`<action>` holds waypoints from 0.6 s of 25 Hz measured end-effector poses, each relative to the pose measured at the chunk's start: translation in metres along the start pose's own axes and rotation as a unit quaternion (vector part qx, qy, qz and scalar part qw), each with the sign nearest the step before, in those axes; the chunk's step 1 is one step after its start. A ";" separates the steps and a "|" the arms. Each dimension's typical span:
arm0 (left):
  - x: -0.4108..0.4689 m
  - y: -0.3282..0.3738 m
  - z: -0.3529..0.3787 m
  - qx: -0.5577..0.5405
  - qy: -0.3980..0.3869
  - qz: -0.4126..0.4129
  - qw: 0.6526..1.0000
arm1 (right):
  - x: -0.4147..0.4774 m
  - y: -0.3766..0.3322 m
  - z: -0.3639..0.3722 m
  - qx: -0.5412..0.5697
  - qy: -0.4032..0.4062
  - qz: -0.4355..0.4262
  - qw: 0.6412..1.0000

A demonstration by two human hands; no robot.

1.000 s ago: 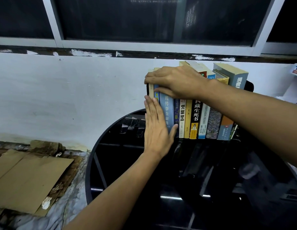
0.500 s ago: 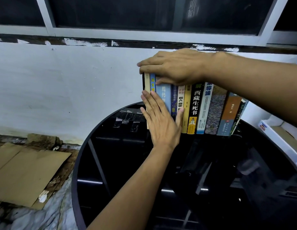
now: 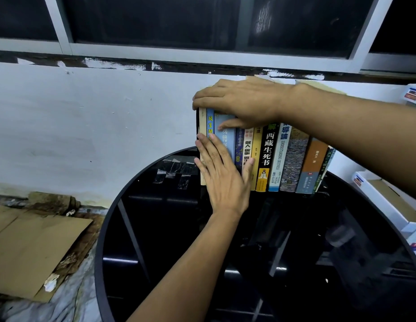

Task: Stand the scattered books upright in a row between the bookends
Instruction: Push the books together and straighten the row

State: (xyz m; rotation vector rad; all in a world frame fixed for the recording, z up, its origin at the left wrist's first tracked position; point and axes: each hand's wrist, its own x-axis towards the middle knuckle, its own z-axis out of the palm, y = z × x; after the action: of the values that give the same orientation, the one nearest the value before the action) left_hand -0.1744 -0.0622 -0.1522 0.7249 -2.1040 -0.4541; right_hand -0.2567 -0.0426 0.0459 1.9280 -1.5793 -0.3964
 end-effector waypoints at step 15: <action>-0.002 0.002 0.002 0.012 -0.009 -0.018 1.000 | -0.001 0.001 0.005 -0.017 0.013 -0.010 1.000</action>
State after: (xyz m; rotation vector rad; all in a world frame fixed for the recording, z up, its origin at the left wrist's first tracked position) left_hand -0.1760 -0.0597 -0.1534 0.7757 -2.1199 -0.4562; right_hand -0.2608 -0.0429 0.0422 1.9173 -1.5284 -0.4024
